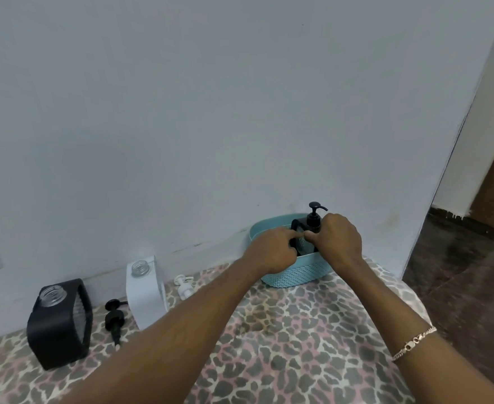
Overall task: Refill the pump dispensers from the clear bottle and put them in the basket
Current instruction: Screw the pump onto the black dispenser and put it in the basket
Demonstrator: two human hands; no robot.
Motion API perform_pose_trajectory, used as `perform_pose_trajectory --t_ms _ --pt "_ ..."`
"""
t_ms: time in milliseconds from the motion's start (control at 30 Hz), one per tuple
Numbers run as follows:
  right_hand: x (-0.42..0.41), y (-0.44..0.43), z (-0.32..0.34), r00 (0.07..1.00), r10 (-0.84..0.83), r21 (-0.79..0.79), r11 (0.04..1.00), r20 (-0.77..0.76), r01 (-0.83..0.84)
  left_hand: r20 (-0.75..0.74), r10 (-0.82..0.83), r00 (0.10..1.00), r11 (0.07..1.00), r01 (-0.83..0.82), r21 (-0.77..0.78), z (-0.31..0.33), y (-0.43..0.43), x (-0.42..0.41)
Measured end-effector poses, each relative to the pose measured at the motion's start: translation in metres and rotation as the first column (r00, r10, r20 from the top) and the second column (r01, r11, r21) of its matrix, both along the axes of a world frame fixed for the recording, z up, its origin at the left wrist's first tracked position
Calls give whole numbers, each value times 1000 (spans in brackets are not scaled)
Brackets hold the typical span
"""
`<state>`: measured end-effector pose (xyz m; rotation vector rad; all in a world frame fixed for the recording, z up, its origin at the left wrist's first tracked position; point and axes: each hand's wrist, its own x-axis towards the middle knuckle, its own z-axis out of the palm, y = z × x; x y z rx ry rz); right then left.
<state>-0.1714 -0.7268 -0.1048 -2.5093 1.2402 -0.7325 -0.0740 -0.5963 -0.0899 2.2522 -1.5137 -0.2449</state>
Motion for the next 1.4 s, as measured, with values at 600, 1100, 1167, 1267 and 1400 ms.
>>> perform_pose_trajectory --t_ms 600,1100,1167,1267,1400 --pt "-30 31 -20 935 130 -68 991 329 -114 -115 57 992 930 -95 -356 6 55 -16" --pt "-34 195 -7 728 433 -113 888 532 -446 -240 224 945 790 -320 -523 -9 235 -45" --pt "-29 220 -7 700 476 -122 862 532 -492 -248 263 932 773 -357 -524 -12 263 -50" --pt "-18 257 -9 648 543 -135 812 535 -568 -227 330 916 742 -400 -537 -14 304 -55" --pt "-4 304 -13 612 603 -143 762 512 -631 -182 397 900 703 -426 -569 -13 353 -62"
